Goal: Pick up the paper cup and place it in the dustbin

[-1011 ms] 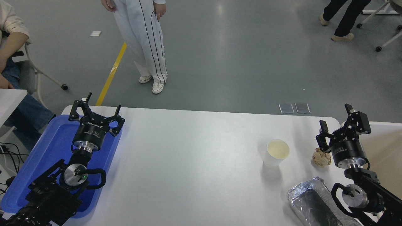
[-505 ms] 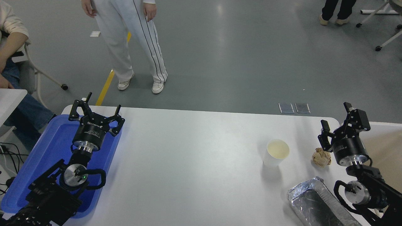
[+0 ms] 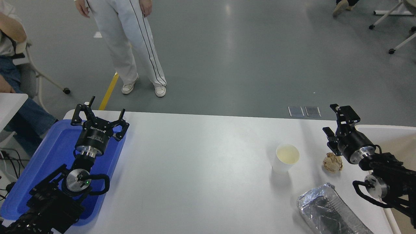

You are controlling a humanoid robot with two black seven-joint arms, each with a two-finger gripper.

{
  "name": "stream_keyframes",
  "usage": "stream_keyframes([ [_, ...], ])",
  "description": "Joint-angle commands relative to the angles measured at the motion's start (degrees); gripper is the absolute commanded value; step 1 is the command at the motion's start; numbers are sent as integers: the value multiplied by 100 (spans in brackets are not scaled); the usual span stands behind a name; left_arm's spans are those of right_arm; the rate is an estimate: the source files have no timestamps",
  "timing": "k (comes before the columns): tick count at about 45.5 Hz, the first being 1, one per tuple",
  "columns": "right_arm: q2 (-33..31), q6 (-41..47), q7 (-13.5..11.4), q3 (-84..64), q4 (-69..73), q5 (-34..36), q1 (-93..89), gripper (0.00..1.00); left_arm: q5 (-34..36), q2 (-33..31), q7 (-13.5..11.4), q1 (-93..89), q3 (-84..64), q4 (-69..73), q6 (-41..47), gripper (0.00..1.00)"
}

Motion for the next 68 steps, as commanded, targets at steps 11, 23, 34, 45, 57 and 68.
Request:
stream_keyframes([
  [11,78,1298,5,-5109,1539,-83,3680,100,0,1,0,-5,0,0,0,100],
  [23,438,3364,-4,-6762,1698,-1401,5404,100,0,1,0,3,0,0,0,100],
  [34,1097,4603,-4,-6912,1777,-2992,6318,100,0,1,0,3,0,0,0,100],
  [45,1607,4894,-56,-6947,2014,-3405,6898,100,0,1,0,3,0,0,0,100],
  [57,1625,4894,-188,-6833,2270,-3652,7812,100,0,1,0,3,0,0,0,100],
  [68,1695,4894,-206,-6754,2252,-3687,8103,100,0,1,0,3,0,9,9,100],
])
